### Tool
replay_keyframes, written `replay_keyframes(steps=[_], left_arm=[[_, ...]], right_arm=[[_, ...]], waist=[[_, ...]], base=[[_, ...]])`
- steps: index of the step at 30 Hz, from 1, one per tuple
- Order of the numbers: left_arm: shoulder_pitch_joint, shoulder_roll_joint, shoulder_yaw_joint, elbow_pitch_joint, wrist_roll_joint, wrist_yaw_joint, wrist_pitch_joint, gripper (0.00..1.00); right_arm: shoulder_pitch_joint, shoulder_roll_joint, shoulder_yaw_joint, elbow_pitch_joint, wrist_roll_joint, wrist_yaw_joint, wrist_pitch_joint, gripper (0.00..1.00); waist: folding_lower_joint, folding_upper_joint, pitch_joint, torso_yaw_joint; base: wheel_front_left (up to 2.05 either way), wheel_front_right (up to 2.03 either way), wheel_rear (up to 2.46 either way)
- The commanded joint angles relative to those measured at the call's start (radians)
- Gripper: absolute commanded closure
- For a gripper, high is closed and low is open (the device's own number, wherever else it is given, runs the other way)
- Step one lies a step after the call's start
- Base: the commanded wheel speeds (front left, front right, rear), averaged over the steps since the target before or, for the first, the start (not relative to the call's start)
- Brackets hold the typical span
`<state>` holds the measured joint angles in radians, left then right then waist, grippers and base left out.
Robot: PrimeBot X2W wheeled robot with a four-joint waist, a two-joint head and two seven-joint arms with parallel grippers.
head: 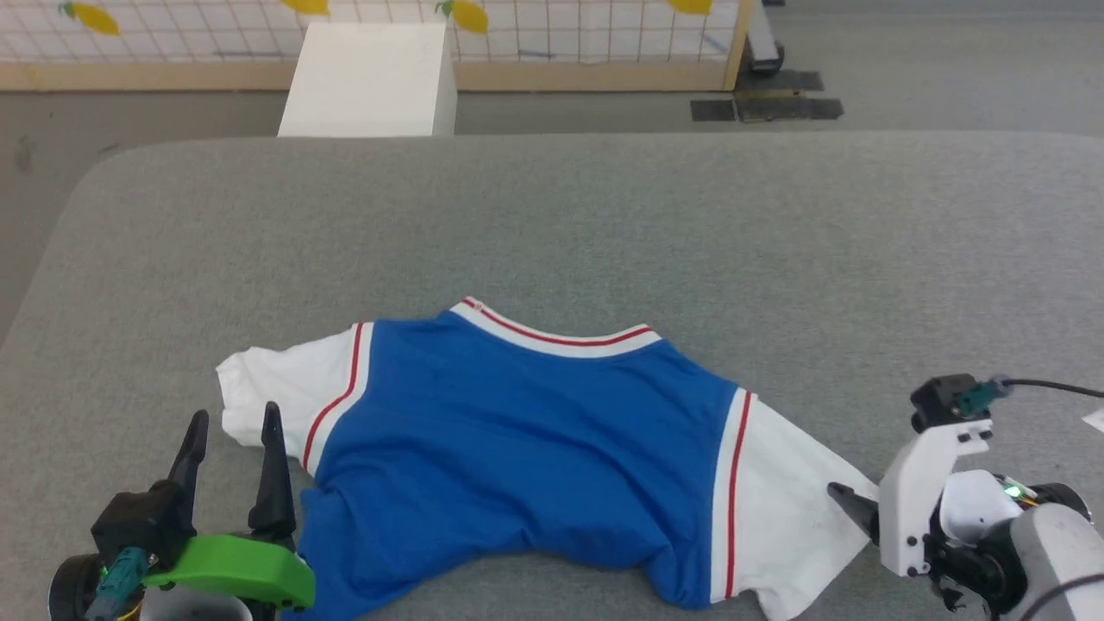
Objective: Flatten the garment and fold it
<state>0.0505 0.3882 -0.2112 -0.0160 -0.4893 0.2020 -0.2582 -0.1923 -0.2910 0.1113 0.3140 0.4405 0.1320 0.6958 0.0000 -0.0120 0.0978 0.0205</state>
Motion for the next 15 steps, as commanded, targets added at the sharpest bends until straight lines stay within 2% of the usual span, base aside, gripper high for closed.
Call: replay_keyframes(steps=[1, 8, 9, 10, 11, 15], left_arm=[[-0.022, -0.011, 0.006, 0.003, 0.012, -0.009, -0.004, 0.00], [-0.037, -0.045, 0.035, 0.029, 0.033, -0.041, -0.004, 0.00], [-0.037, -0.050, 0.040, 0.032, 0.036, -0.045, -0.004, 0.00], [-0.036, -0.054, 0.045, 0.035, 0.038, -0.047, -0.004, 0.00], [-0.033, -0.058, 0.051, 0.039, 0.041, -0.050, -0.004, 0.00], [-0.017, -0.067, 0.071, 0.055, 0.045, -0.061, -0.004, 0.00]], right_arm=[[-0.028, -0.004, 0.022, 0.033, 0.016, -0.001, 0.006, 0.00], [-0.048, -0.002, 0.119, 0.211, 0.084, -0.001, 0.100, 0.00], [-0.044, -0.002, 0.136, 0.224, 0.095, -0.001, 0.115, 0.26], [-0.042, -0.003, 0.148, 0.230, 0.105, -0.001, 0.121, 0.75], [-0.042, -0.002, 0.158, 0.235, 0.119, -0.001, 0.122, 1.00], [-0.054, -0.015, 0.195, 0.228, 0.141, -0.001, 0.097, 1.00]], waist=[[0.0000, 0.0120, 0.029, 0.025], [0.0000, 0.0120, 0.046, 0.048], [0.0000, 0.0120, 0.046, 0.049], [0.0000, 0.0120, 0.046, 0.049], [0.0000, 0.0120, 0.044, 0.048], [0.0000, 0.0120, 0.029, 0.036]], base=[[0.00, 0.00, 0.00], [0.00, 0.00, 0.00], [0.00, 0.00, 0.00], [0.00, 0.00, 0.00], [0.00, 0.00, 0.00], [0.00, 0.00, 0.00]])
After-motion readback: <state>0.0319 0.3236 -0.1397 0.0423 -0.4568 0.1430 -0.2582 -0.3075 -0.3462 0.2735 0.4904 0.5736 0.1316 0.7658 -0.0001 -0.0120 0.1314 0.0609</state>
